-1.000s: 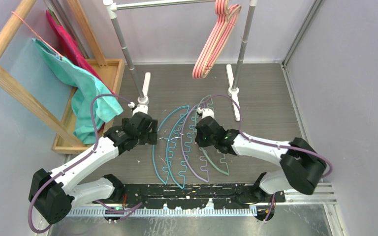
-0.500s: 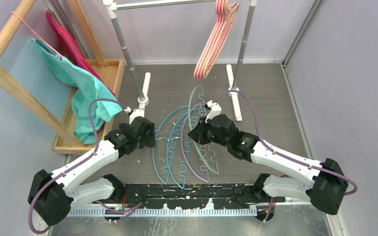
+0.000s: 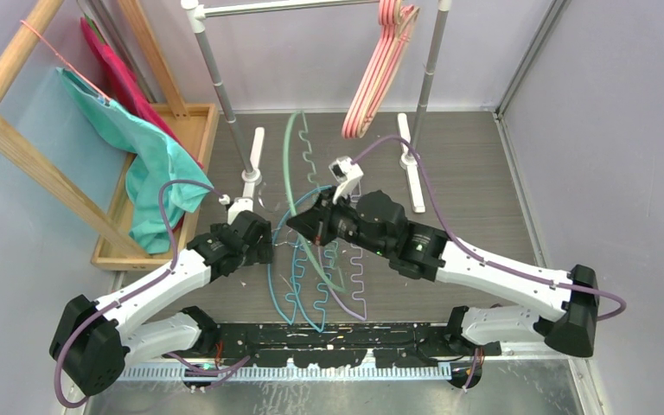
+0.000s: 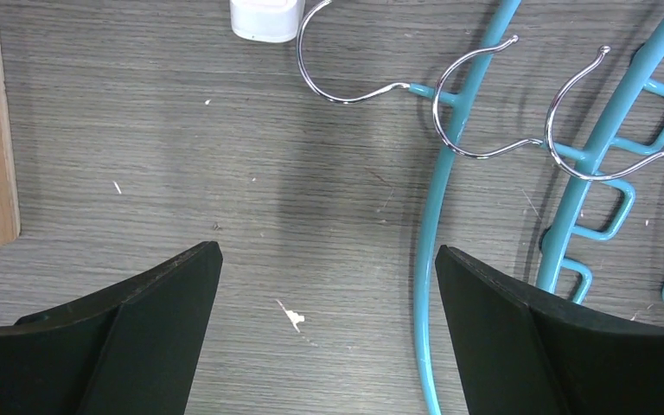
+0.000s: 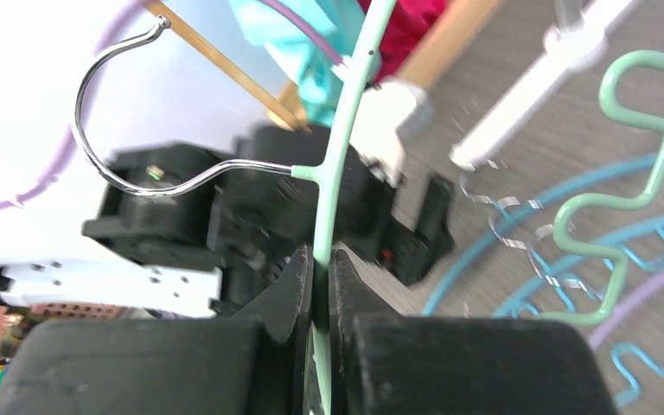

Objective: Organize the hangers

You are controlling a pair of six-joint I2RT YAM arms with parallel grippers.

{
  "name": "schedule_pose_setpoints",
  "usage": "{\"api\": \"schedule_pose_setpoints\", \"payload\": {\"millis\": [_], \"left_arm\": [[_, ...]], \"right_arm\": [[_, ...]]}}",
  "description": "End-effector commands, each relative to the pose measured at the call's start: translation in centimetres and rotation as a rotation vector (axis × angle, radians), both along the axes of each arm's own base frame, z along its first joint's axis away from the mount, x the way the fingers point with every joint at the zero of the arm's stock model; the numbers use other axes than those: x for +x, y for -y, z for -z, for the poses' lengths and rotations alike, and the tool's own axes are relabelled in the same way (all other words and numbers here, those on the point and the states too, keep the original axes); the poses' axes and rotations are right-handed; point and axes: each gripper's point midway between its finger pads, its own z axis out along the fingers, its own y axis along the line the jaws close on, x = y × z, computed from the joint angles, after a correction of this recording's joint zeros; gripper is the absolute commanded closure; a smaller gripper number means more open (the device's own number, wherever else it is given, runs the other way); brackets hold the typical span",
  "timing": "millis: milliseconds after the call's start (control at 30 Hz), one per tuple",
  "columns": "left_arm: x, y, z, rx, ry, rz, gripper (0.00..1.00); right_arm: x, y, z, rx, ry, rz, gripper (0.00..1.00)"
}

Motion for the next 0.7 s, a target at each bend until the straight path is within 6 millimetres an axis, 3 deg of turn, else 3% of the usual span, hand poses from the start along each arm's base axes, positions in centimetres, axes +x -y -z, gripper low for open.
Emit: {"api": "schedule_pose_setpoints", "payload": {"millis": [0,133,300,667], "left_arm": [[1.1,0.5,-0.8,-0.029,0.061,-0.007,0.02],[1.2,0.8,-1.0,-0.040,0.066,0.002,0.02],[1.5,1.8,-1.7,-0.089,0.079,0.022,0.02],[2.2,2.6,-2.9,-0.111,0.099,0.034,0.02]], "right_arm": [[0.8,-3.2,-7.3,0.131,0.132,-0.027,0.99],[1.8,-5.3,-9.7,0.145,0.174,-0.034,0.99],[4.8,-7.0,-13.1,0.164,0.231,0.021,0.99],[13.0,-8.7,-15.8,0.272,0.192,0.040,0.99]]}}
